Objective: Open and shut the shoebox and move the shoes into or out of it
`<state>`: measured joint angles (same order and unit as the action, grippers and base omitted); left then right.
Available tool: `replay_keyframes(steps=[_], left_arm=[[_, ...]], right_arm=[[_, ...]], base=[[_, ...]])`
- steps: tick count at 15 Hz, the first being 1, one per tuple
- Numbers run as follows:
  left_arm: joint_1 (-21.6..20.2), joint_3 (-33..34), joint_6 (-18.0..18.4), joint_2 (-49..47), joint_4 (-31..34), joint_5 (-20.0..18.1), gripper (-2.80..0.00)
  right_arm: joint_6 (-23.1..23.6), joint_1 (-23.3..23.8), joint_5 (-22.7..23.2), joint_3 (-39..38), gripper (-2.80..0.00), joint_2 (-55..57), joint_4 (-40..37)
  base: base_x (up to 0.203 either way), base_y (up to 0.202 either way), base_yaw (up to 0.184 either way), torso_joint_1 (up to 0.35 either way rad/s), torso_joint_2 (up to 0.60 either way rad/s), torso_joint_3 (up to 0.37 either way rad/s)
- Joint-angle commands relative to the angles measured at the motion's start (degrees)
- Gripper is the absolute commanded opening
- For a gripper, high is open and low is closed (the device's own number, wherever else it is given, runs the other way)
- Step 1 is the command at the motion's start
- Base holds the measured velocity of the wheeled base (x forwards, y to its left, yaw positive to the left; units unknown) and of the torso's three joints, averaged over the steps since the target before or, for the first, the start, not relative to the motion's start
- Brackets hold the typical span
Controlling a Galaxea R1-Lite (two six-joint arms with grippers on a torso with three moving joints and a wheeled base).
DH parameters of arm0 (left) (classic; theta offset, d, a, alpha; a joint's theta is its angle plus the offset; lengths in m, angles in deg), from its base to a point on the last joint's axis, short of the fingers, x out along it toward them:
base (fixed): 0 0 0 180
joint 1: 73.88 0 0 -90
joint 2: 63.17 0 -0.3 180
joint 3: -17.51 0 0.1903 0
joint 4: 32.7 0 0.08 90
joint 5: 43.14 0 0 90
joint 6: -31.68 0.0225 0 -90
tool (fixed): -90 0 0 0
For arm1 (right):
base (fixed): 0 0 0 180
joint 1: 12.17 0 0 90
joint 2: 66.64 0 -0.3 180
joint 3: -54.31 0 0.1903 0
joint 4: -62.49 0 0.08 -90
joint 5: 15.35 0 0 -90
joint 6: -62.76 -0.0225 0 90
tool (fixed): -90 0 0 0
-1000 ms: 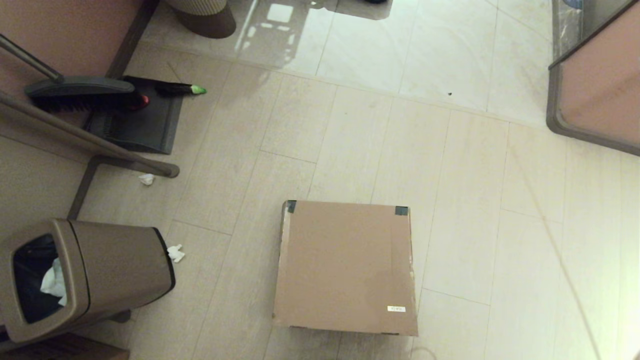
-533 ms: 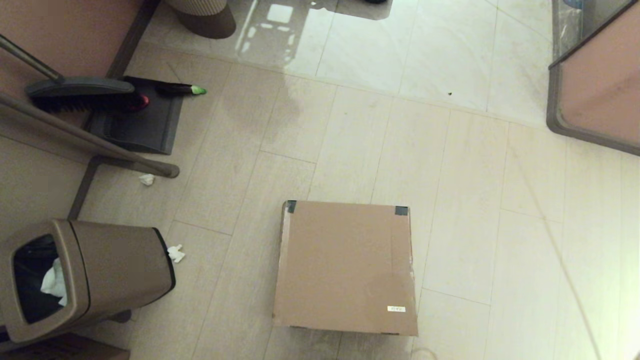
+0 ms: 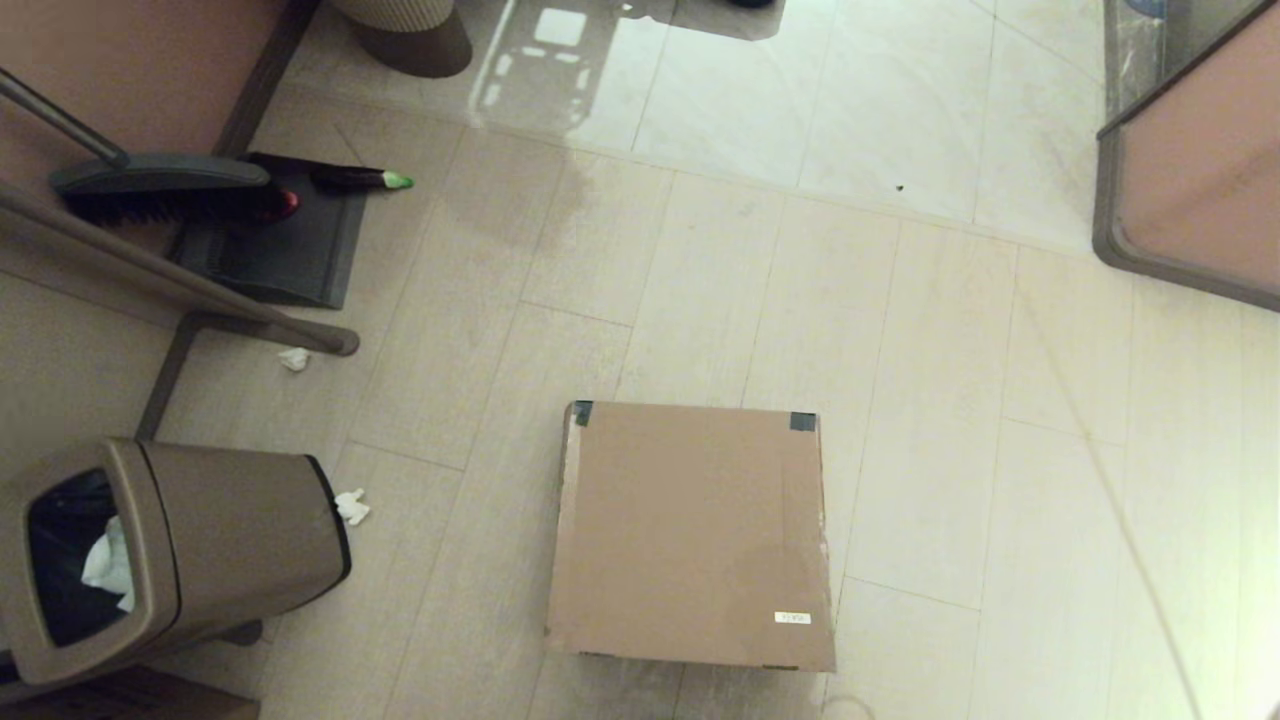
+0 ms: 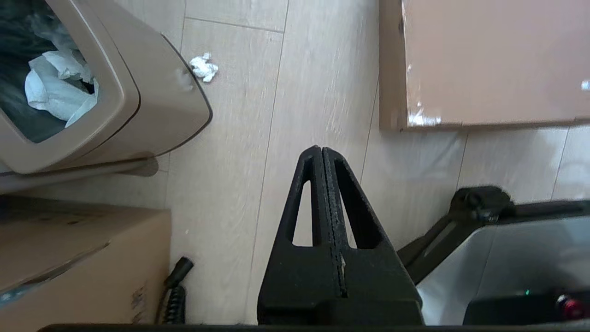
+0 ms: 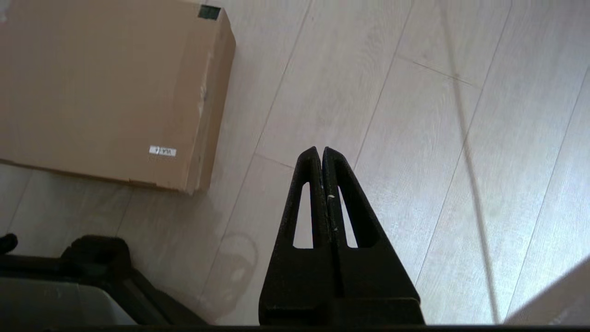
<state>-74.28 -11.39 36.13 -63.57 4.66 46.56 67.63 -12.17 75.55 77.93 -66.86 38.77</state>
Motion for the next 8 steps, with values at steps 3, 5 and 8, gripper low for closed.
replay_keyframes(steps=[3, 5, 8], left_arm=[[-0.04, 0.1, -1.15, 0.4, 0.25, -0.01, -2.8], [-0.04, 1.64, -1.51, 0.4, -5.13, -0.15, -2.8], [-0.04, 5.49, -1.29, 0.4, -14.78, 0.11, -2.8]], right_arm=[[0.24, 0.0, 0.06, -0.27, -2.8, 0.22, -0.08], [0.4, 0.0, 0.2, -0.33, -2.8, 0.22, -0.04], [-0.12, -0.03, -0.11, -0.28, -2.8, 0.14, 1.81]], base=[[0.0, 0.0, 0.0, 0.0, 0.0, 0.0], [0.0, 0.0, 0.0, 0.0, 0.0, 0.0], [0.0, 0.0, 0.0, 0.0, 0.0, 0.0]])
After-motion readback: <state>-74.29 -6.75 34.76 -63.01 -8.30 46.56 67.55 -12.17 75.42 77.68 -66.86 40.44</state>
